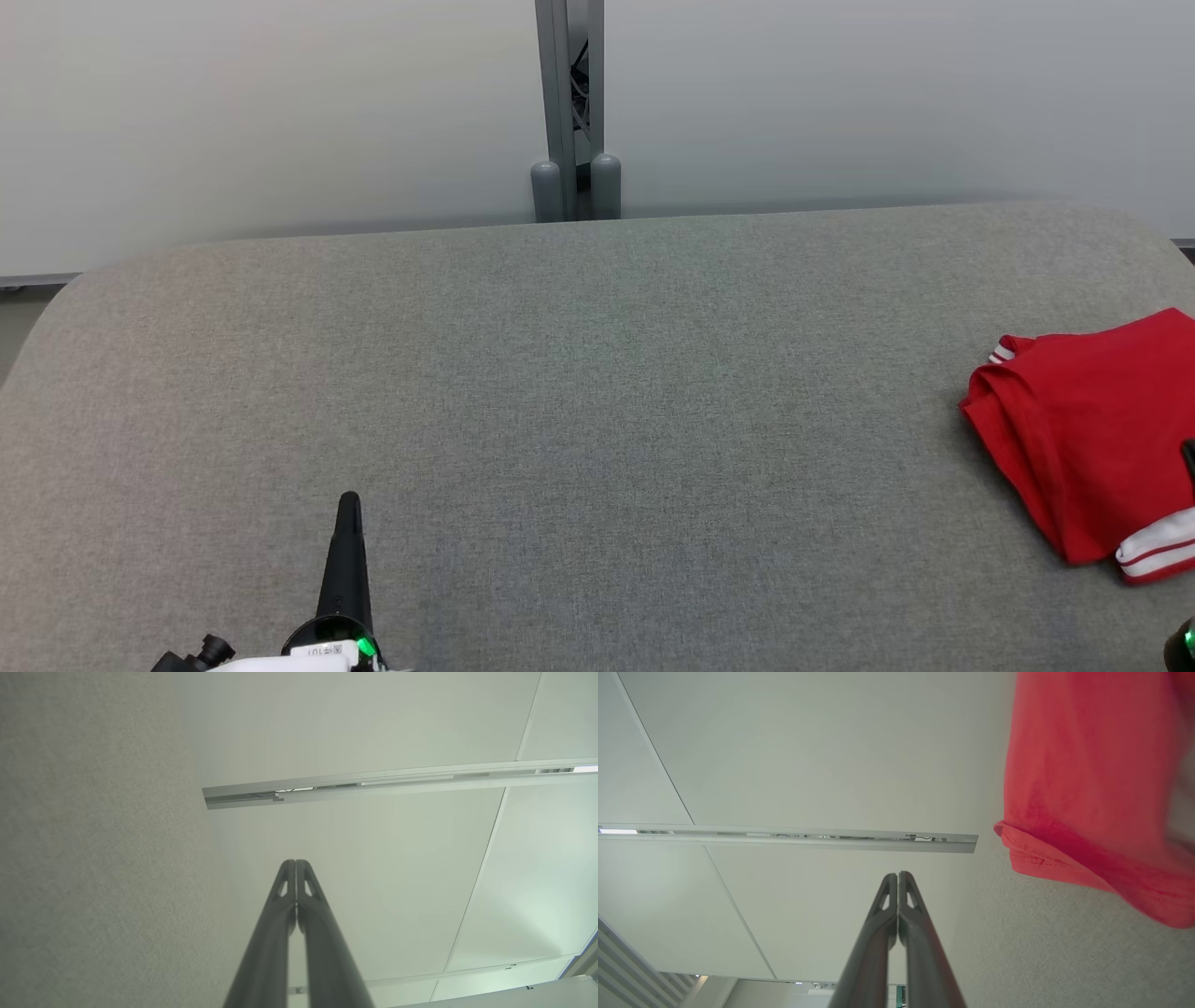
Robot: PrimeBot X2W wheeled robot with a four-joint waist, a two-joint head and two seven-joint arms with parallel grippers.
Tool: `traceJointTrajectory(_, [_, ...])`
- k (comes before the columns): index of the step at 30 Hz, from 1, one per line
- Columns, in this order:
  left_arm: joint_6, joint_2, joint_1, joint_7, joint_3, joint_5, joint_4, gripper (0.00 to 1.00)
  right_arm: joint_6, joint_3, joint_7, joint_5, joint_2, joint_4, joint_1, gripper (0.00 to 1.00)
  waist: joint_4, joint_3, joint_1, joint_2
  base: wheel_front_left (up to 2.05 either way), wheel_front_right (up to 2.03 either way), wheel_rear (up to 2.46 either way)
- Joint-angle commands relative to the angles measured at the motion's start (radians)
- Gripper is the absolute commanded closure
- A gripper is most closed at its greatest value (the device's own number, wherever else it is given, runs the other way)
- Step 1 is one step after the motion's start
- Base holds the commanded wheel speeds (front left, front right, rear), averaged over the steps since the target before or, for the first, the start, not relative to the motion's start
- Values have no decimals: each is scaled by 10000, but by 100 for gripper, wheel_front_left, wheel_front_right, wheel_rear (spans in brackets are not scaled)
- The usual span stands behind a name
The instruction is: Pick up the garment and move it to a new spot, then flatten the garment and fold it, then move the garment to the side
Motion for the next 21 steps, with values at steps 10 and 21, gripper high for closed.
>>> traceJointTrajectory(10, [-50, 28, 85, -32, 40, 2, -35, 100, 0, -16, 59, 47, -63, 15, -54, 100, 0, 0, 0, 0, 0, 0, 0])
traceJointTrajectory(21, [-50, 28, 86, -32, 39, 2, -36, 100, 0, -19, 61, 45, -62, 15, -55, 100, 0, 0, 0, 0, 0, 0, 0])
